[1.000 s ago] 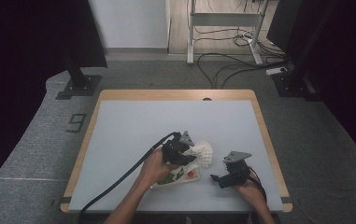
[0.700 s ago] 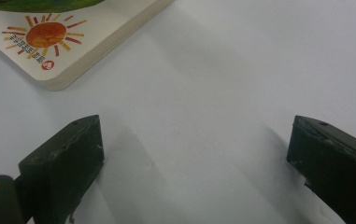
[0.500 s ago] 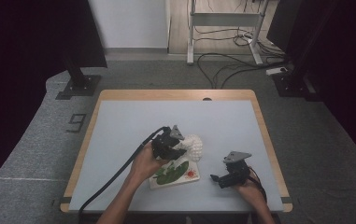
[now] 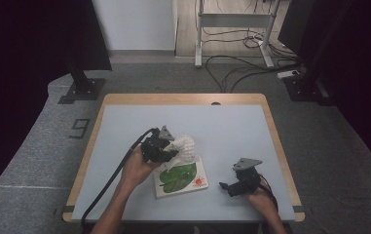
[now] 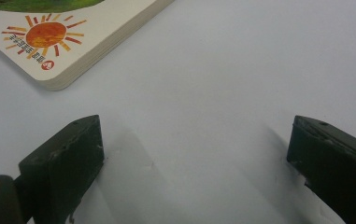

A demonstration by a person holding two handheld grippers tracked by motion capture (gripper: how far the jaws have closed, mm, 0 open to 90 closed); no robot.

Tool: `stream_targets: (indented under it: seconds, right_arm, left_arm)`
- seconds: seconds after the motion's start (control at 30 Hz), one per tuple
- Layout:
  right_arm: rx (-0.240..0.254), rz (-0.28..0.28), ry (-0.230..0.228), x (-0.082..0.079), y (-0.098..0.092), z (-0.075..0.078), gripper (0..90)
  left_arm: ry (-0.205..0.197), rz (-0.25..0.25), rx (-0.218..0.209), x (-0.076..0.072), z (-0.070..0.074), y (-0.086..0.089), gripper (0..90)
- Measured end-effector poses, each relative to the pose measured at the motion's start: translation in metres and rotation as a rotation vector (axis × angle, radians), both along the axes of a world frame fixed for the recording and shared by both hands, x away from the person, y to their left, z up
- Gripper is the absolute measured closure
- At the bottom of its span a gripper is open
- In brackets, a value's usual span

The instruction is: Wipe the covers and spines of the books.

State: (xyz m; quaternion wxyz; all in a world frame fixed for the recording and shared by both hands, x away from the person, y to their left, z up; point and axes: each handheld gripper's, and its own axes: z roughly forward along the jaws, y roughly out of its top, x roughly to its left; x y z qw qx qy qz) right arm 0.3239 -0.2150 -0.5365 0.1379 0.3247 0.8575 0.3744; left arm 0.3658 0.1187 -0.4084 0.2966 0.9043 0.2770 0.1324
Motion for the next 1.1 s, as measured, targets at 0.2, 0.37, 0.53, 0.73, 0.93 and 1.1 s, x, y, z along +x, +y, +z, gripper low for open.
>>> stream_targets:
  seconds: [0.2, 0.37, 0.53, 0.73, 0.93, 1.1]
  right_arm:
    - [0.001, 0.001, 0.001, 0.0, 0.0, 0.0, 3.0]
    - [0.001, 0.0, 0.001, 0.0, 0.0, 0.0, 3.0]
    - [0.001, 0.001, 0.001, 0.0, 0.0, 0.0, 3.0]
    - [0.001, 0.001, 0.002, 0.0, 0.0, 0.0, 3.0]
    - [0.001, 0.001, 0.002, 0.0, 0.0, 0.0, 3.0]
    - [0.0, 0.0, 0.001, 0.0, 0.0, 0.0, 3.0]
  left_arm:
    - [0.001, 0.051, -0.011, 0.003, 0.001, 0.022, 65.8]
    - [-0.001, 0.093, -0.015, 0.005, 0.002, 0.038, 65.8]
    - [-0.007, 0.129, -0.019, 0.007, 0.004, 0.055, 65.8]
    - [-0.006, 0.18, -0.025, 0.009, 0.004, 0.077, 65.7]
    - [-0.001, 0.23, -0.044, 0.01, 0.002, 0.099, 65.7]
    - [0.001, 0.266, -0.056, 0.01, 0.0, 0.114, 65.6]
